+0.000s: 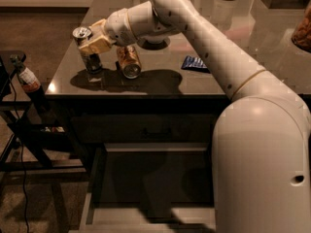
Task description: Place redbull can into middle drawer
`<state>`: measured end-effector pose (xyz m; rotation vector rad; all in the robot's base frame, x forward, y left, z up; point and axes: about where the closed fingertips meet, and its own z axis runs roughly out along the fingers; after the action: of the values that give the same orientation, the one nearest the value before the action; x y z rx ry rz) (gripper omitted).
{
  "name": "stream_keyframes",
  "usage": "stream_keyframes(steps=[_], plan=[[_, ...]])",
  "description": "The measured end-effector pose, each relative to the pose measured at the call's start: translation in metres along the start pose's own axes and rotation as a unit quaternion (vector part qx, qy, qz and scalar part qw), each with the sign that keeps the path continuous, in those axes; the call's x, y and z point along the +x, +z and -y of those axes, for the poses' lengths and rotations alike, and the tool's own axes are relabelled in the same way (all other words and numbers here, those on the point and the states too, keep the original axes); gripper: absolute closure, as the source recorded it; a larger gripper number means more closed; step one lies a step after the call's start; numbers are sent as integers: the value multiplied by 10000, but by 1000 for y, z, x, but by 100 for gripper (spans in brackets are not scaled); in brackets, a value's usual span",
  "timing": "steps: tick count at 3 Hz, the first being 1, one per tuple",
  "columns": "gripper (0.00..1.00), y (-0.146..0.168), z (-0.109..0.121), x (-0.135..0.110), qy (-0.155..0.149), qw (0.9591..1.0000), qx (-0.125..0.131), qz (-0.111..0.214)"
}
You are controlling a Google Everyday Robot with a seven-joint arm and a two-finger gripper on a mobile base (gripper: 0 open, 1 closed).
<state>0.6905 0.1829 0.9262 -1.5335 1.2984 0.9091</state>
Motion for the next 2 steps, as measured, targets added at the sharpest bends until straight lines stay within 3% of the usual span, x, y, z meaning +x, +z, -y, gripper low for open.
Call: stream_keyframes(steps=[1, 2], plan=[[100, 0, 0, 0, -1, 10000, 0, 0], [100, -3, -9, -7, -74, 10000, 32, 1]])
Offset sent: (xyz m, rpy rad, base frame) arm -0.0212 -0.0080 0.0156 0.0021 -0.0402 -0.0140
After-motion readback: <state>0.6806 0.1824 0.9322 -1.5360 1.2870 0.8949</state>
